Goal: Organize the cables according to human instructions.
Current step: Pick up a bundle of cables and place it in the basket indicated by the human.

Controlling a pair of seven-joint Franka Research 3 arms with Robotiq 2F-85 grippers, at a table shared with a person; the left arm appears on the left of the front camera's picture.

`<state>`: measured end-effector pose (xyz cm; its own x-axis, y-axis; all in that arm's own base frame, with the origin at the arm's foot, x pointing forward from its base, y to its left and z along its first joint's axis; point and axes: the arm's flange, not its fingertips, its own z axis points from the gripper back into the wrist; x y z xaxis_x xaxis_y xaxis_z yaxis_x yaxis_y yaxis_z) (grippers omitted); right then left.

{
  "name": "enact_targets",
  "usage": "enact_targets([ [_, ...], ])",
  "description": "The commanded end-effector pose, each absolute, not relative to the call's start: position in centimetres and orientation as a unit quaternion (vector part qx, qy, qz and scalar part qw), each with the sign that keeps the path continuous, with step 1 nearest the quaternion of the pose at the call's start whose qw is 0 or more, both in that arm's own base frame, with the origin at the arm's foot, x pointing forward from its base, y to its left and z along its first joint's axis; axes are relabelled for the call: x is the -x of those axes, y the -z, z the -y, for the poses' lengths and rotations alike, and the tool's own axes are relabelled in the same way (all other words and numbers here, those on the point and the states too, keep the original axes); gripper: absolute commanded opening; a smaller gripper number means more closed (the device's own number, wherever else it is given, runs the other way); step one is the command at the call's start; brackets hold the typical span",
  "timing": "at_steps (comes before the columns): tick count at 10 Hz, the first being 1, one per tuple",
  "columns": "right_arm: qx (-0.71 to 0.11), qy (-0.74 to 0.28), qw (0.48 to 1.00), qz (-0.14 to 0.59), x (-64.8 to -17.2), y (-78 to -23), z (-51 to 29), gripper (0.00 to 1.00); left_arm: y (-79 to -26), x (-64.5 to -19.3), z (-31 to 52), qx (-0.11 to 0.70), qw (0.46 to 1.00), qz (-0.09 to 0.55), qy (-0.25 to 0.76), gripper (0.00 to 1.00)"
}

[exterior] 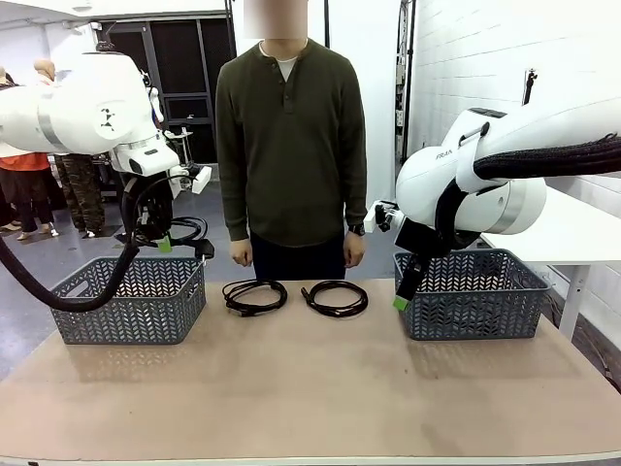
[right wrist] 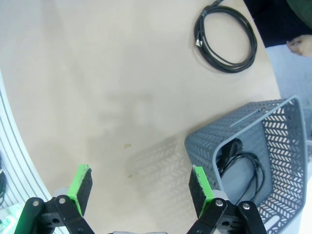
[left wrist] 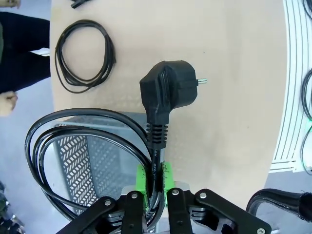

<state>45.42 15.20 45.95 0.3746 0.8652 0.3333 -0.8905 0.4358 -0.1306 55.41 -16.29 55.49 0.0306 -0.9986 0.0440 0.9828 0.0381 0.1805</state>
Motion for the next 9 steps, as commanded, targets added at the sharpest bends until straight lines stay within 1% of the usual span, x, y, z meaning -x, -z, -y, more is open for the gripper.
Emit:
enact_targets([
  [1, -0.033, -0.529, 0.829, 0.178, -45.4, -45.9, -15.2, 1.00, -55.6, -55.1, 17.1, -0.058, 0.708, 0.075, 0.700, 0.00],
  [7, -0.033, -0.529, 0.829, 0.178, -45.4, -45.9, -15.2, 1.00, -55.3, -55.1, 17.4, -0.052, 0.708, 0.076, 0.700, 0.00],
  [9, -0.033, -0.529, 0.829, 0.178, -45.4, -45.9, -15.2, 1.00, -55.5, -55.7, 14.6, -0.045, 0.715, 0.095, 0.691, 0.00],
])
